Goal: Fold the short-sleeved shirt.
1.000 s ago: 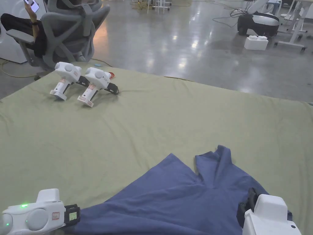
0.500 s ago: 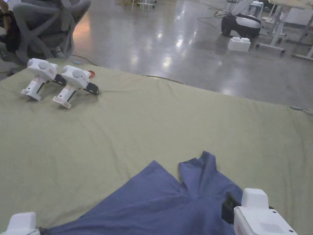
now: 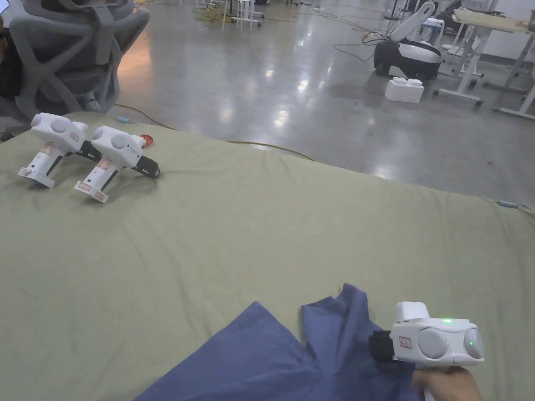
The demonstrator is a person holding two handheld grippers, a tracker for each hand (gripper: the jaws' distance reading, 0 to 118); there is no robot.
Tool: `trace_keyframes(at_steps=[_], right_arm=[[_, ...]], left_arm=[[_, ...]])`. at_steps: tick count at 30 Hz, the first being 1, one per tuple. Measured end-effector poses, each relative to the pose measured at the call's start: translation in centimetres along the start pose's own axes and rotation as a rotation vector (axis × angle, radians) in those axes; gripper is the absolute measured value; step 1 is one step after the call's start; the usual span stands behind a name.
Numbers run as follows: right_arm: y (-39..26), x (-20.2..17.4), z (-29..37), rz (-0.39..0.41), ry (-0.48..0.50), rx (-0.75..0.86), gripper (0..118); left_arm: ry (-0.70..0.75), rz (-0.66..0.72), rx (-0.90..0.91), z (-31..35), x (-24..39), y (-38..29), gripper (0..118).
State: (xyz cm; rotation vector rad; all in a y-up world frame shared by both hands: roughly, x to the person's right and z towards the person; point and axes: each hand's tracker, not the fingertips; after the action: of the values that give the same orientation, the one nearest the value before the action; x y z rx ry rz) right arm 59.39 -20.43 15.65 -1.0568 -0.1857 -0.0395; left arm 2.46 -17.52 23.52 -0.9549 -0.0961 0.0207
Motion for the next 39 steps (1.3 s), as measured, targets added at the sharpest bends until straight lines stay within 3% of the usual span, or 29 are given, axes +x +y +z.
trace_keyframes(at_steps=[2, 3, 5, 8, 10, 15, 20, 24, 27, 39], right_arm=[[-0.2, 0.9, -1.3, 0.000, 0.018, 0.018, 52], [-0.1, 0.9, -1.0, 0.002, 0.018, 0.019, 41], [-0.1, 0.4, -0.4, 0.022, 0.058, 0.025, 3], [-0.4, -0.7, -0.1, 0.130, 0.007, 0.044, 3], [-0.9, -1.3, 0.5, 0.155, -0.018, 0.079, 3], [-2.9, -1.4, 5.5, 0.040, -0.052, 0.238, 3], [-4.3, -1.1, 12.2, 0.051, -0.088, 0.370, 3], [-4.8, 1.5, 16.9, -0.032, -0.139, 0.491, 3], [-5.3, 2.9, 21.2, -0.099, -0.124, 0.543, 3], [-3.1, 9.4, 35.2, -0.138, -0.300, 0.764, 3]], left_arm=[[0.003, -0.008, 0.000, -0.1, 0.1, 0.0, 2], [0.003, -0.010, 0.000, -0.1, 0.1, 0.0, 2], [0.004, -0.011, 0.001, -0.2, 0.0, 0.1, 2], [0.011, -0.019, 0.004, -0.3, 0.2, 0.0, 2], [0.011, -0.015, 0.012, -0.3, 0.1, -0.2, 2], [-0.034, -0.002, 0.097, 1.6, -0.3, 0.1, 2], [-0.077, -0.027, 0.194, 4.2, -0.1, 1.1, 2], [-0.133, -0.090, 0.288, 7.0, 1.1, 3.1, 2], [-0.160, -0.112, 0.347, 8.6, 2.3, 5.3, 2], [-0.262, -0.213, 0.614, 17.8, 10.2, 19.5, 1]])
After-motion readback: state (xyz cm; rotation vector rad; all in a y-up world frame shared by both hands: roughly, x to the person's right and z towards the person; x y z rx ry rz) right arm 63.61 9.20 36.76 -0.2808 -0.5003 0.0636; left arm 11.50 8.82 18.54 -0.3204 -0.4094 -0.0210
